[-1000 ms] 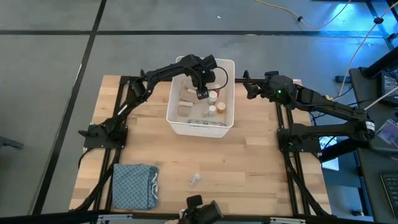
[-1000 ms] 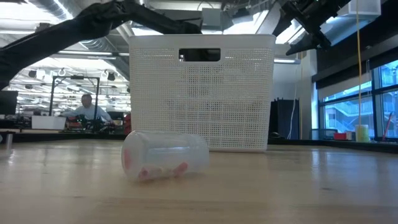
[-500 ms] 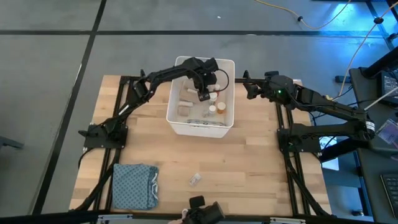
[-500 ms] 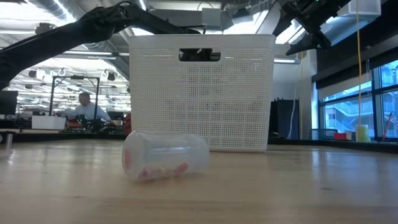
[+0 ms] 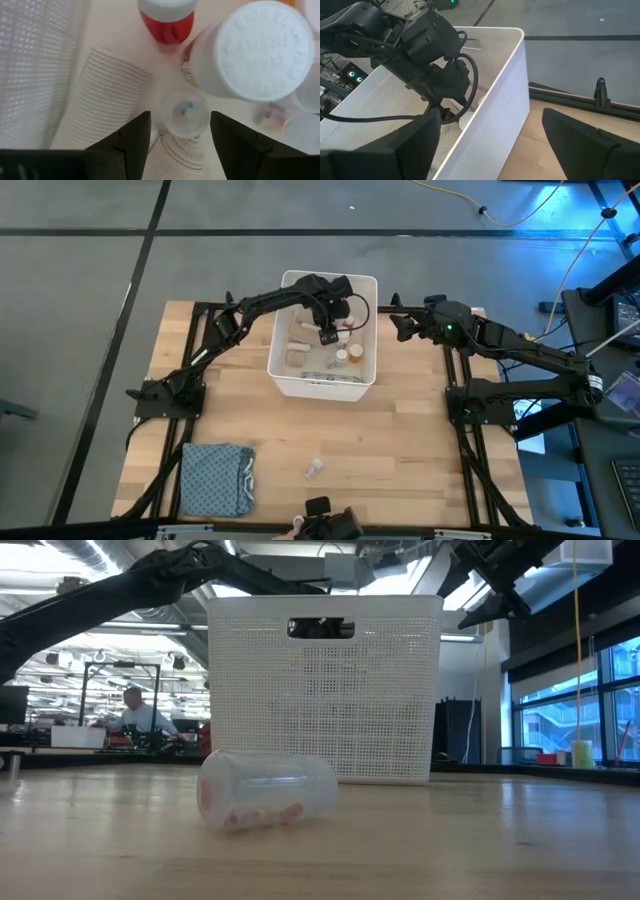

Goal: Pick & place medical supplies in basket/bin
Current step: Put the right transparent pill bottle into the white bin, then put the transparent pill bottle into the white bin

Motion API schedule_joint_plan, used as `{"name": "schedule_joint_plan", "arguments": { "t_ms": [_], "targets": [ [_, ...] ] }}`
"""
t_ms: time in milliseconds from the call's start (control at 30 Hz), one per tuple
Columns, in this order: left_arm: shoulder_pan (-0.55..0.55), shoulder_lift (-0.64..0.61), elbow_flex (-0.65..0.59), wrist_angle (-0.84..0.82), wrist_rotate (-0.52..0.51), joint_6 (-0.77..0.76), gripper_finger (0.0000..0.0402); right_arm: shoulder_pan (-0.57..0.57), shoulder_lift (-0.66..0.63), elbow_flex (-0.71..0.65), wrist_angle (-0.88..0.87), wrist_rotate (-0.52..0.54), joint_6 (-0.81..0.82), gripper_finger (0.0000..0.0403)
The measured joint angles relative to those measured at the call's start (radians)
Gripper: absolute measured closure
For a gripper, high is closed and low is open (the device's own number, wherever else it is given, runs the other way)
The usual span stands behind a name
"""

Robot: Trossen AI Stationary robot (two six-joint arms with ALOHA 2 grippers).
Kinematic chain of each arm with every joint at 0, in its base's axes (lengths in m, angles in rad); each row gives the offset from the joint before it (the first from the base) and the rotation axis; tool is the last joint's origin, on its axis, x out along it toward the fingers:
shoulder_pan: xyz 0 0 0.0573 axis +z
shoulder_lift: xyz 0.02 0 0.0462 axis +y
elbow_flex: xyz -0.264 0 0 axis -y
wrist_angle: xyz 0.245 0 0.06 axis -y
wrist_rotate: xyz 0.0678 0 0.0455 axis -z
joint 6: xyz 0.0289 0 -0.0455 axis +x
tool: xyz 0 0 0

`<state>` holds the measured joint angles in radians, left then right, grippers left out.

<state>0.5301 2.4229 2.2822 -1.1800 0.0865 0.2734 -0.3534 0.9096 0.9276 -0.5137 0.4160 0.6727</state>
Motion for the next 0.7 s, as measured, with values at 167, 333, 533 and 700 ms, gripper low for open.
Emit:
{"name": "schedule_joint_plan", "arguments": {
  "t_ms": [167,333,533,700],
  "targets": [
    [0.008,-0.021,0.002,-0.040,-0.057,0.011,0.0204,0.000,0.000,0.000,0.000,0.000,0.000,0.0059],
    [0.032,-0.110,0.020,-0.067,-0.073,0.012,0.0204,0.000,0.000,0.000,0.009,0.000,-0.002,0.0059],
    [0.043,-0.282,0.021,-0.031,-0.067,0.004,0.0205,0.000,0.000,0.000,0.022,0.000,-0.004,0.0059],
    [0.037,-0.446,0.021,-0.025,0.007,-0.002,0.0212,0.001,0.000,0.000,0.042,-0.007,-0.079,0.0059]
  ]
}}
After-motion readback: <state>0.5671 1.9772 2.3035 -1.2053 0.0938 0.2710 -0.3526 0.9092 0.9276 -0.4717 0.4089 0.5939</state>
